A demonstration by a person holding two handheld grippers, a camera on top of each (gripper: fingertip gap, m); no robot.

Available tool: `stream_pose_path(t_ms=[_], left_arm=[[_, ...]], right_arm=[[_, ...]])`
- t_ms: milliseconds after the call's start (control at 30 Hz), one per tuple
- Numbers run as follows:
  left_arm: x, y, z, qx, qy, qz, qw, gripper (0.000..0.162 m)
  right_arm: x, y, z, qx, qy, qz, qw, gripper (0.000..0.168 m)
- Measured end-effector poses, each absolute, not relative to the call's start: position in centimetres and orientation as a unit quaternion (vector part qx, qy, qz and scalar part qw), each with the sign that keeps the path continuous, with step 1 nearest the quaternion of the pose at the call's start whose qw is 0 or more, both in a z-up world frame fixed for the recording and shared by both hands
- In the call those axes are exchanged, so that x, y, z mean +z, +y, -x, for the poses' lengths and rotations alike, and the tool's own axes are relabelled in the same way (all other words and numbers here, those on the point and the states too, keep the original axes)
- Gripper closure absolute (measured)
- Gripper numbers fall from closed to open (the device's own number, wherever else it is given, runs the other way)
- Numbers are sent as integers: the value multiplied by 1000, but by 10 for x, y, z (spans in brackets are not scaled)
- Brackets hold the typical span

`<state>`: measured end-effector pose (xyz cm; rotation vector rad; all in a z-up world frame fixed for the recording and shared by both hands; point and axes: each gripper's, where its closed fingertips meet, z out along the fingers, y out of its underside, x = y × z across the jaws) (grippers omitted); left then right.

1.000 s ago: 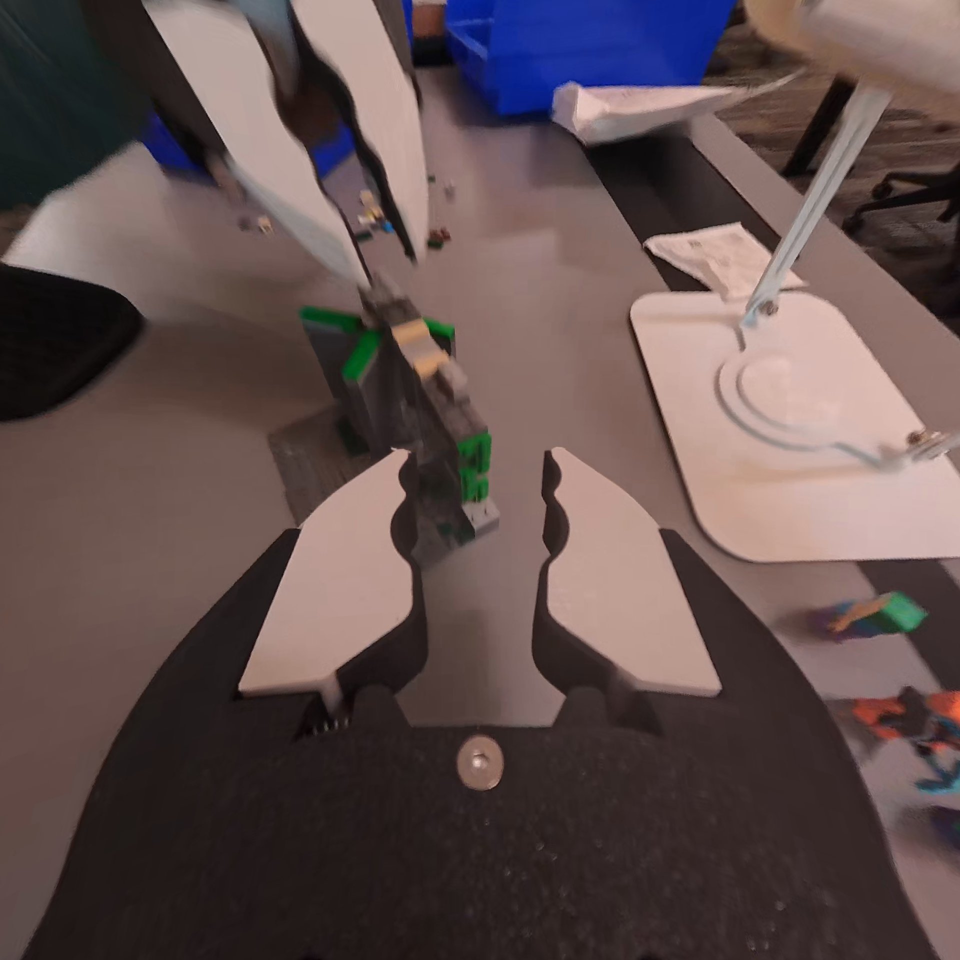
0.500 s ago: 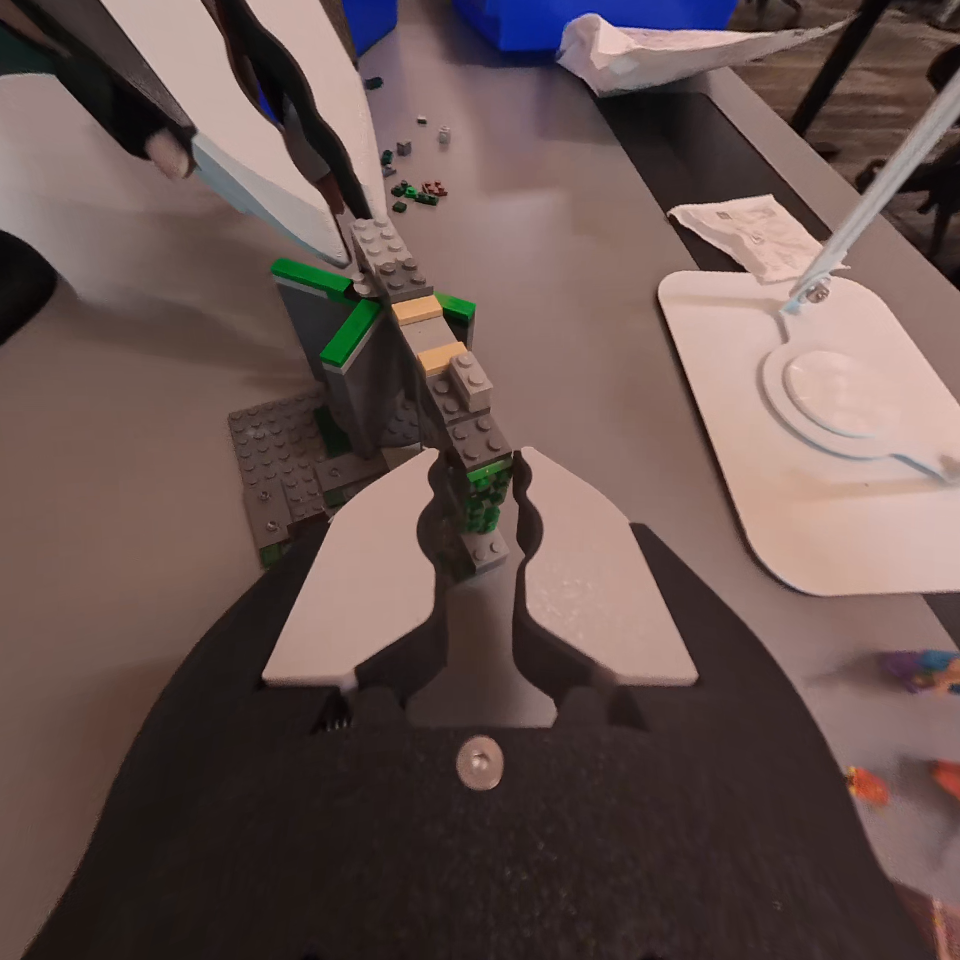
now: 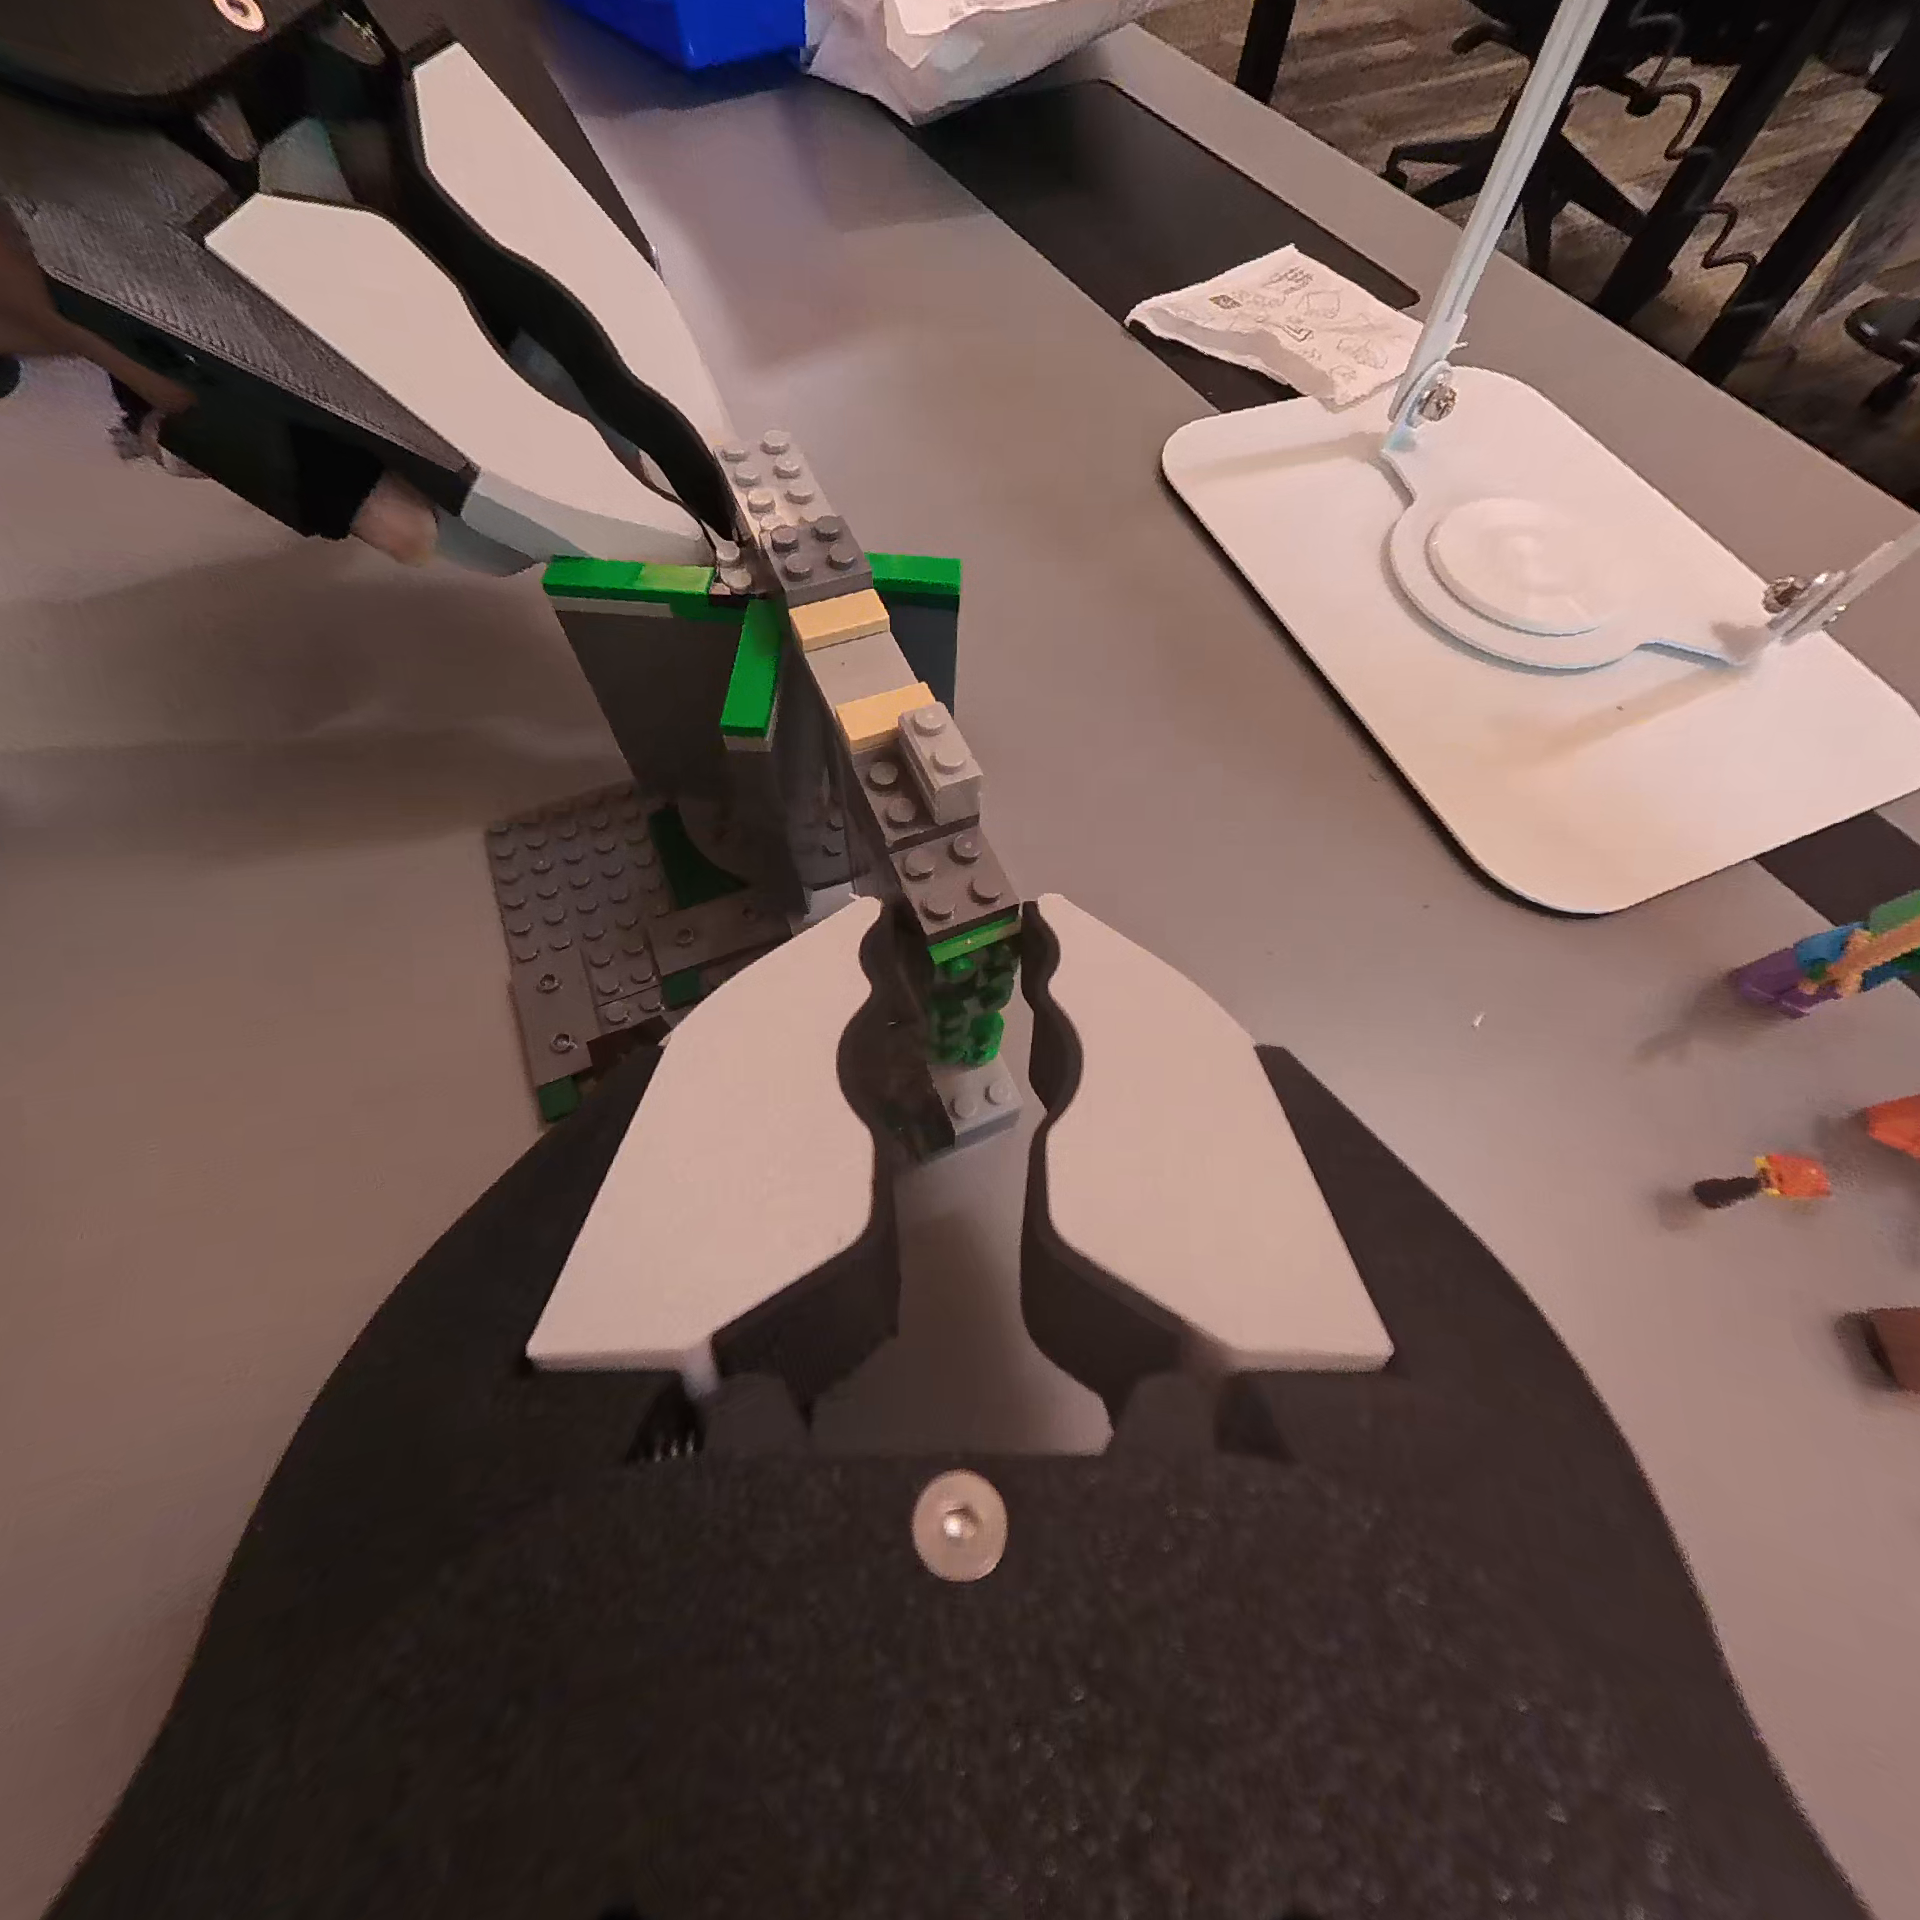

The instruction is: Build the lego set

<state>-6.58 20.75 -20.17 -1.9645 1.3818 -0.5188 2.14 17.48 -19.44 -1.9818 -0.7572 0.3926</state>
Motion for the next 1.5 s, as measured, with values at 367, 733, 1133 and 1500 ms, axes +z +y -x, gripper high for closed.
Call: stream_pose_path(t_ms=[367, 733, 1133, 1500], left_arm=[[-195, 203, 74, -209, 514, 745, 369, 151], [-130, 218, 101, -247, 403, 695, 542, 152], [-80, 271, 100, -213, 369, 662, 617, 150], [-35, 396, 27, -67, 416, 697, 581, 136]], right_arm=[[-194, 182, -26, 175, -348, 788, 478, 146], [-118, 193, -52, 216, -331, 705, 589, 135], [-60, 325, -165, -142, -374, 685, 609, 131], [-50, 366, -137, -203, -429, 636, 609, 128]])
